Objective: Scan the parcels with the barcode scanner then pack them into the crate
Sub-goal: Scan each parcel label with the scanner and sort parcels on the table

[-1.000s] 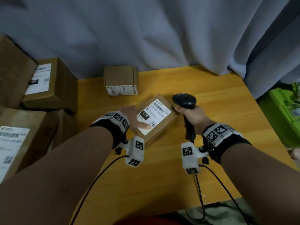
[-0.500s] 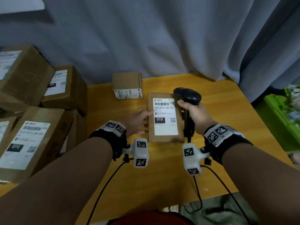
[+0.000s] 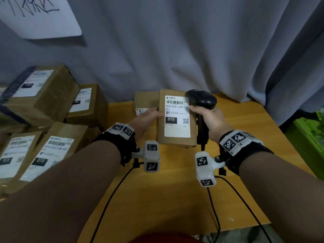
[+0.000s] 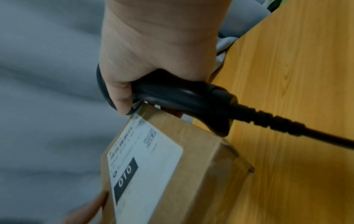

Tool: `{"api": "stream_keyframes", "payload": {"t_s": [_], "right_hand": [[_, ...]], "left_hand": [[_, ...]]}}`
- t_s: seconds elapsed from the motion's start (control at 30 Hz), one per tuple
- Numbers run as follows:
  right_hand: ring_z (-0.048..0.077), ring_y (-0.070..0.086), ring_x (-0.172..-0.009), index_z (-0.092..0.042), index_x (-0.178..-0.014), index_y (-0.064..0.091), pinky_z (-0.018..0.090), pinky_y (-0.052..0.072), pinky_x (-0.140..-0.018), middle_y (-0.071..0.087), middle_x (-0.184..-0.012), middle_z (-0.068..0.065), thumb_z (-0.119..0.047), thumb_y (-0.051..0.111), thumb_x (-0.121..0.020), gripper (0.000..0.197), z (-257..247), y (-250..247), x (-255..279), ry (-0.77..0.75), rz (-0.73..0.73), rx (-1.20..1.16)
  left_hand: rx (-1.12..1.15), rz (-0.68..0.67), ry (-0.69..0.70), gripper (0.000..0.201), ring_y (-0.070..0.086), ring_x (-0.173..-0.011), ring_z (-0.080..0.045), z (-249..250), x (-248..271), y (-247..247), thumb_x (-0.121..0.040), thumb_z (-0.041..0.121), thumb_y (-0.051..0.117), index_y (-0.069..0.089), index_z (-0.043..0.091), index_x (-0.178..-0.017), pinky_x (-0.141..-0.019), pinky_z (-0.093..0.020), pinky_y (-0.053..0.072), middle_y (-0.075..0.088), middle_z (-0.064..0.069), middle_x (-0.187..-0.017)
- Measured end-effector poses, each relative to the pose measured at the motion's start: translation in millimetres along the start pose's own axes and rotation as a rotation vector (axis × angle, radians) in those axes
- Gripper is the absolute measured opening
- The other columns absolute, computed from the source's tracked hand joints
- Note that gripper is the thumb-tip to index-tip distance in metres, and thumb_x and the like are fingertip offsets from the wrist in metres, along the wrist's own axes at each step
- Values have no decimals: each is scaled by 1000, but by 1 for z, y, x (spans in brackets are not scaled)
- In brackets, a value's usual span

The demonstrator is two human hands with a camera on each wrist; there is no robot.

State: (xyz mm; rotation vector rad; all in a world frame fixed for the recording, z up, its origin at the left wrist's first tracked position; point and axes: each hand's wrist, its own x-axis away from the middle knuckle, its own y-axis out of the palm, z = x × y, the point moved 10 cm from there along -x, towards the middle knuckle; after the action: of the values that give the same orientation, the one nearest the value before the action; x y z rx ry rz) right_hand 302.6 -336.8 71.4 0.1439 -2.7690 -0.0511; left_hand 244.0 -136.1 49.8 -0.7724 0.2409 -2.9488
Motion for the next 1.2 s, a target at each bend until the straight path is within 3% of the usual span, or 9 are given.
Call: {"api": "stream_keyframes", "payload": {"t_s": [0.07, 0.13, 0.3, 0.47, 0.63, 0.83, 0.97, 1.07, 1.2], "right_hand": [[25, 69, -77, -9, -96, 68, 36, 57, -75, 72, -82, 7, -18, 80, -75, 26, 2, -1, -4, 11, 15, -1], [27, 70, -82, -9, -100, 68, 36, 55, -76, 73, -86, 7, -18, 80, -74, 30, 4, -1, -6, 24, 19, 9], [24, 69, -82, -14, -94, 66, 35, 54, -77, 72, -84, 4, -21, 80, -75, 24, 4, 3, -6, 43, 34, 43], [20, 63, -77, -14, -87, 66, 38, 57, -78, 66, -84, 5, -22, 75, -82, 14, -18, 10, -1, -48, 3, 275], [18, 60, -52, -4, -90, 65, 27, 53, -52, 62, -68, 10, -20, 71, -85, 18, -39, 14, 12, -28, -159, 310], [20, 58, -52, -1, -87, 62, 27, 52, -52, 62, -67, 13, -25, 68, -87, 25, -32, 17, 22, 60, -202, 362], [18, 56, -46, -4, -75, 60, 25, 50, -47, 59, -59, 10, -24, 68, -85, 24, -28, 15, 21, 81, -140, 363], [17, 54, -44, -6, -69, 59, 23, 48, -46, 56, -54, 6, -22, 66, -84, 24, -27, 21, 24, 96, -183, 395], [16, 53, -42, -7, -67, 58, 23, 46, -46, 55, -52, 4, -21, 65, -84, 23, -27, 20, 25, 103, -190, 436]], "left_hand": [[-14, -24, -28, 48, 44, -117, -20, -5, 0, -4, -89, 38, 58, 44, 35, -135, -97, -43, 34, 48, 2, -133], [6, -54, -49, 43, 53, -101, -23, -10, -1, -4, -86, 36, 63, 45, 34, -126, -80, -36, 40, 56, -7, -124], [11, 0, -44, 49, 61, -93, -18, -8, -4, -8, -85, 34, 68, 42, 25, -126, -65, -28, 46, 61, -2, -111], [-20, 5, -56, 42, 61, -108, -20, -20, -12, -13, -84, 34, 68, 58, 20, -122, -76, -32, 50, 67, 0, -115], [-15, 64, -70, 43, 60, -111, -22, -34, -19, -21, -80, 36, 70, 58, 21, -119, -97, -46, 49, 66, -1, -116], [-9, 115, -90, 30, 57, -107, -21, -31, -22, -14, -84, 34, 68, 59, 22, -111, -93, -40, 49, 64, 0, -114], [-6, 157, -97, 48, 62, -104, -23, -32, -26, -14, -74, 41, 73, 61, 20, -116, -92, -44, 53, 67, -1, -113], [-5, 143, -114, 68, 66, -101, -26, -37, -31, -14, -53, 50, 76, 63, 21, -113, -89, -50, 55, 70, -4, -110], [-9, 150, -112, 52, 64, -103, -26, -32, -25, -13, -70, 41, 73, 61, 17, -115, -91, -48, 54, 69, -5, -111]]}}
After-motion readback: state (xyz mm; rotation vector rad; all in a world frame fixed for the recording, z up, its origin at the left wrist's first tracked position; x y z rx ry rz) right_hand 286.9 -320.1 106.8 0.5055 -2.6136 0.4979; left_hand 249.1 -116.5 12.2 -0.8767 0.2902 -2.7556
